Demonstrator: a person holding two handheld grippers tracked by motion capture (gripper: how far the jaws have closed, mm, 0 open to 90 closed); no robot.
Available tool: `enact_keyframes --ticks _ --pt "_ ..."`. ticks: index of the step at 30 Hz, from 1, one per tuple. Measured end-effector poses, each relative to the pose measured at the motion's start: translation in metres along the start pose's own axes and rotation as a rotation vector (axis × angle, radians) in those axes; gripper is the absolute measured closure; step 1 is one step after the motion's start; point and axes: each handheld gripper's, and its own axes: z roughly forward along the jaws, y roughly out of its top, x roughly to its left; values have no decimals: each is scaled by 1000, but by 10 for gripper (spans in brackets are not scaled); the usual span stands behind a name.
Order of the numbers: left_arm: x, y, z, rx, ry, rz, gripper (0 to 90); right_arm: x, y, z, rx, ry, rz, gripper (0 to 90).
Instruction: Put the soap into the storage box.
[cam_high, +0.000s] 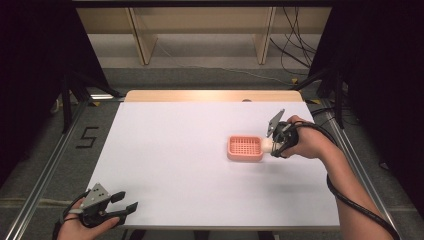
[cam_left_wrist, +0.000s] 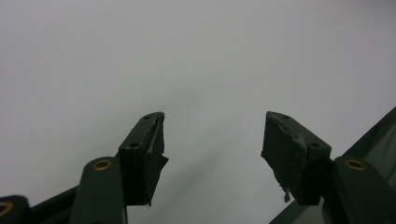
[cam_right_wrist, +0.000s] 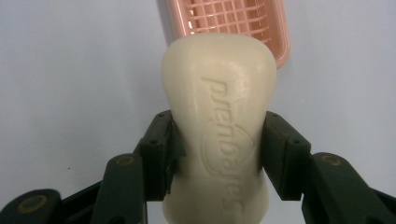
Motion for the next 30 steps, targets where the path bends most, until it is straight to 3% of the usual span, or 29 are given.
enact_keyframes --ticks 3,12,14,15,26,27,29,30 --pt "0 0 0 -2 0 -1 383 -1 1 1 -7 -3 -18 506" --pt "0 0 -1 -3 0 0 384 0 6 3 14 -5 6 506" --pt "0 0 -1 -4 0 1 384 -2 6 4 -5 -6 -35 506" --pt "0 0 -1 -5 0 1 384 -1 6 4 1 0 -13 506" --pt "0 0 -1 -11 3 2 384 -1 11 4 -2 -10 -15 506" --pt "0 0 -1 -4 4 1 384 -3 12 4 0 -9 -45 506" --pt "0 0 0 -14 2 1 384 -1 13 5 2 -9 -26 506" --pt "0 0 0 -13 2 1 384 -4 14 5 7 -11 -60 506"
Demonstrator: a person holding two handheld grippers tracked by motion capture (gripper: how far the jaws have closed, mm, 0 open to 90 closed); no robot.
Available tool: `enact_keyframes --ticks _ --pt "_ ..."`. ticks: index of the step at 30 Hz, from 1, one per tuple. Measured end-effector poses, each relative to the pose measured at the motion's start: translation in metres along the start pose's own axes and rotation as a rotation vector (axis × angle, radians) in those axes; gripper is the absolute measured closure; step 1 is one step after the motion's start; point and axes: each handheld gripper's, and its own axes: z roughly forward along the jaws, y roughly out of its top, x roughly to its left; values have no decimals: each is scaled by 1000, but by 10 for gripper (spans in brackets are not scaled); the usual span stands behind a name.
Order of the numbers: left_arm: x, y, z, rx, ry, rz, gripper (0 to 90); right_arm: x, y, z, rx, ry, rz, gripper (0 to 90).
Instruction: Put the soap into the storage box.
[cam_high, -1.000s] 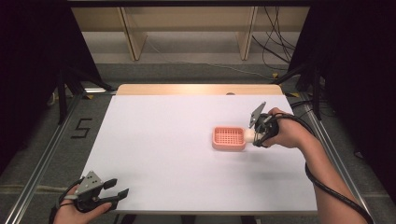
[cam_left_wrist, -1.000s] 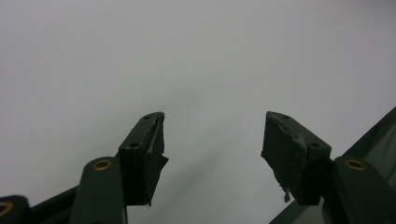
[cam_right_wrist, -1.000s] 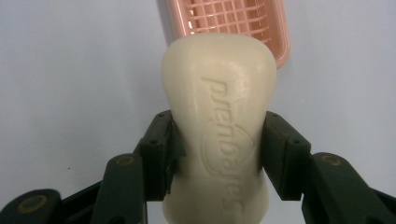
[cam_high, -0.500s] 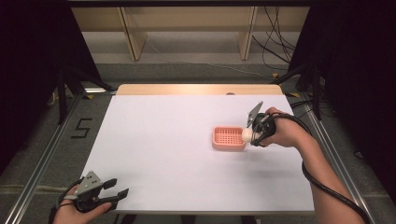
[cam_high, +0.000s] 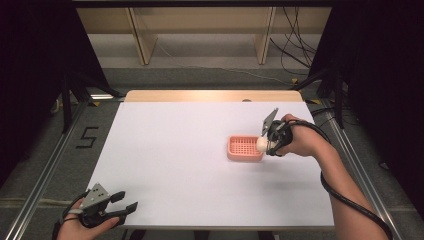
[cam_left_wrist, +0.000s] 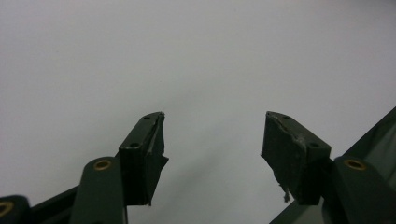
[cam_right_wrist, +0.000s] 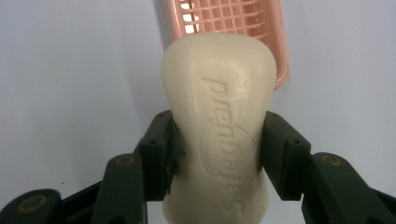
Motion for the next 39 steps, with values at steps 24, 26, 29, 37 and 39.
enact_keyframes --ticks 24,26,29,37,39 --pt "0 0 -1 4 4 4 384 -2 14 1 -6 -8 -33 506" --pt "0 0 0 -2 2 -2 385 -1 15 1 0 -14 -25 506" --pt "-1 0 0 -3 2 -2 385 -2 17 2 -10 -10 -39 506" --pt "0 0 -1 1 3 3 385 -1 22 2 5 -19 -20 506" --pt "0 0 -1 0 3 3 385 -4 24 4 -12 -18 -70 506"
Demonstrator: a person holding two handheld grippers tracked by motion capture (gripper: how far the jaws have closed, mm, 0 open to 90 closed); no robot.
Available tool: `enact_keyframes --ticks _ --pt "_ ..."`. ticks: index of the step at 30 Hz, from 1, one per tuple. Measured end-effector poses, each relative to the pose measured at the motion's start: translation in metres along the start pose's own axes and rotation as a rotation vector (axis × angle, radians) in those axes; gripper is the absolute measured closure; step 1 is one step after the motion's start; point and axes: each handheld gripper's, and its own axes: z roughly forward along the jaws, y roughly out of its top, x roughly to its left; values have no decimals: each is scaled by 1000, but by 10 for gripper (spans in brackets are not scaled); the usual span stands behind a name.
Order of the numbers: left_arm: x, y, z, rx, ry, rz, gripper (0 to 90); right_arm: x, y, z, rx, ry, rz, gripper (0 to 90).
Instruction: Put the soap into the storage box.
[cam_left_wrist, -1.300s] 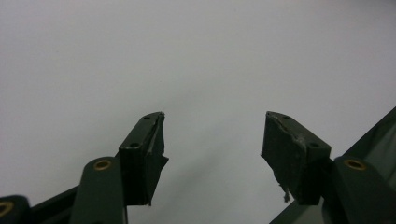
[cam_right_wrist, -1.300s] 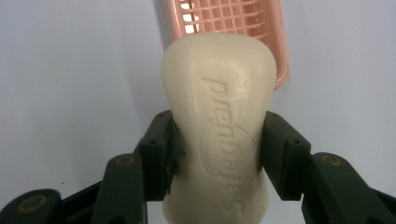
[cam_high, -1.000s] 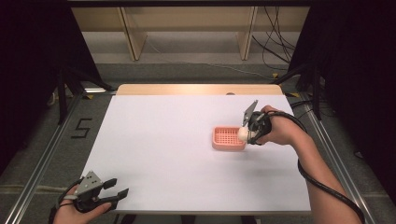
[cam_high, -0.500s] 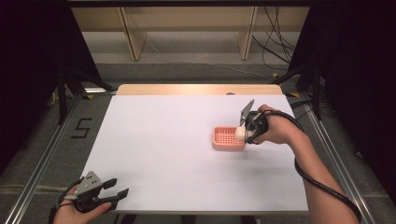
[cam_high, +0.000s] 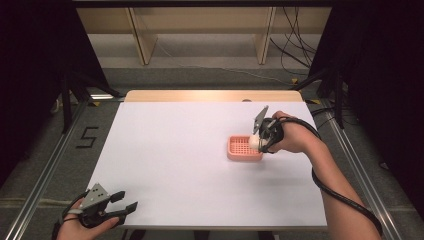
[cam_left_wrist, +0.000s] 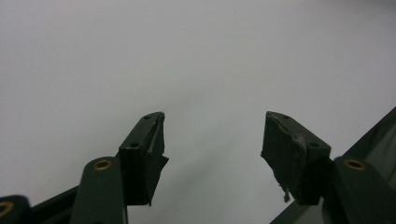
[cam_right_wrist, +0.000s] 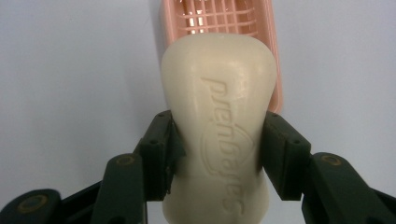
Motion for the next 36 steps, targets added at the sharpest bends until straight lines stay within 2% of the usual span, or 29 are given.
enact_keyframes --ticks 3,5,8,9,11,12,13,15,18,19,20,21,23,24,27,28,30,33,36 --pt "0 0 0 -1 0 3 385 3 2 0 16 8 48 506" --pt "0 0 0 -1 0 3 385 1 3 1 1 11 12 506" --pt "0 0 0 -1 0 3 385 2 4 1 16 5 32 506" --pt "0 0 0 -1 0 3 385 4 4 1 27 2 53 506" --pt "0 0 0 -3 1 3 385 3 5 1 26 1 50 506" --pt "0 0 0 -2 0 3 385 1 5 3 11 5 10 506" --pt "0 0 0 -2 0 3 385 1 5 4 1 13 2 506" --pt "0 0 0 -1 0 2 385 2 6 3 18 5 30 506" --pt "0 0 0 -2 1 1 385 0 8 4 2 8 0 506" --pt "0 0 0 -2 1 1 385 2 8 4 13 5 24 506" --pt "0 0 0 -1 1 3 385 1 9 4 18 6 9 506" --pt "0 0 0 -1 0 3 385 3 9 3 25 -2 36 506" --pt "0 0 0 -1 0 -1 385 3 11 5 8 18 40 506" --pt "0 0 0 -1 0 3 385 0 11 6 1 4 -17 506" --pt "0 0 0 -5 -1 -8 385 1 13 5 21 3 31 506" --pt "0 0 0 -6 -1 -7 385 1 13 5 21 0 31 506" --pt "0 0 0 -3 0 -3 386 -1 15 6 -3 7 -5 506" --pt "0 0 0 -6 -2 -7 385 -2 17 7 7 4 -4 506" --pt "0 0 0 -6 -1 -8 385 0 20 8 15 0 17 506"
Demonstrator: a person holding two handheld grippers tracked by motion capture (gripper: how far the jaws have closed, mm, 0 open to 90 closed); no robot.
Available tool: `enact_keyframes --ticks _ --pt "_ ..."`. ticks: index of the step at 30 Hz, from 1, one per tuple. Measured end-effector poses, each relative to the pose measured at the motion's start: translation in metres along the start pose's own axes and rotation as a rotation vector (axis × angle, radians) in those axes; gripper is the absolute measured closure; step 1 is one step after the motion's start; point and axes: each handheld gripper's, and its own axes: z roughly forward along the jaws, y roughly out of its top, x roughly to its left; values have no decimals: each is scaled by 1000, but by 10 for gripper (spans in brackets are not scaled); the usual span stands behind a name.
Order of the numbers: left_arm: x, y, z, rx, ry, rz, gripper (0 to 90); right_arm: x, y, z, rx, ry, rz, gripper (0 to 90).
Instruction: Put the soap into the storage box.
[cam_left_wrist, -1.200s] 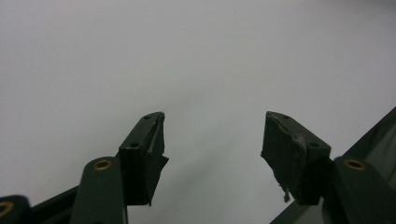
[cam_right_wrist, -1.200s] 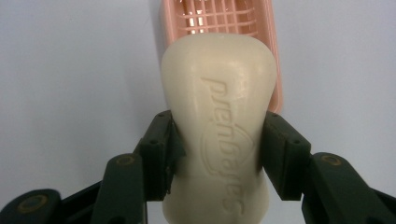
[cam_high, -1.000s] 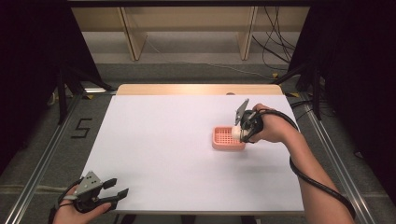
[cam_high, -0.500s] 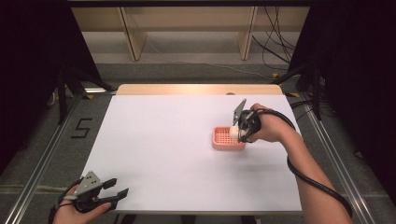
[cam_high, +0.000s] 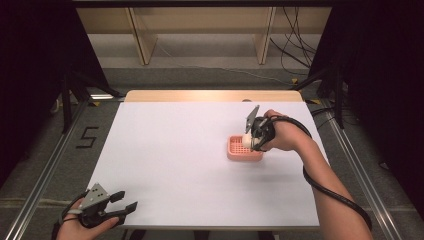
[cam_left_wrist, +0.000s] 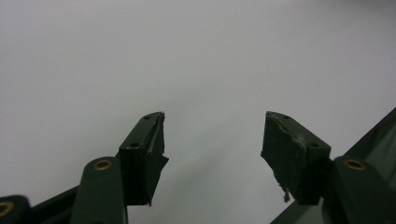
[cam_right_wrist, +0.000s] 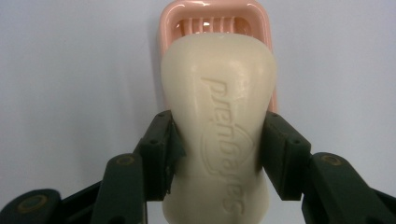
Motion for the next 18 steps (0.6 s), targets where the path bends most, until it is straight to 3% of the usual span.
enact_keyframes --ticks 6,8,9,11,16,18 --pt "0 0 0 0 -1 0 385 -2 3 2 -16 8 -40 506" --pt "0 0 0 4 1 10 385 -1 4 3 -4 5 -18 506" --pt "0 0 0 4 1 5 385 -3 4 3 -16 7 -47 506" --pt "0 0 0 0 0 0 385 -2 5 4 -8 4 -30 506" --pt "0 0 0 3 1 11 385 -3 7 6 -12 10 -41 506" --pt "1 0 0 4 5 15 385 -1 7 5 5 3 -14 506"
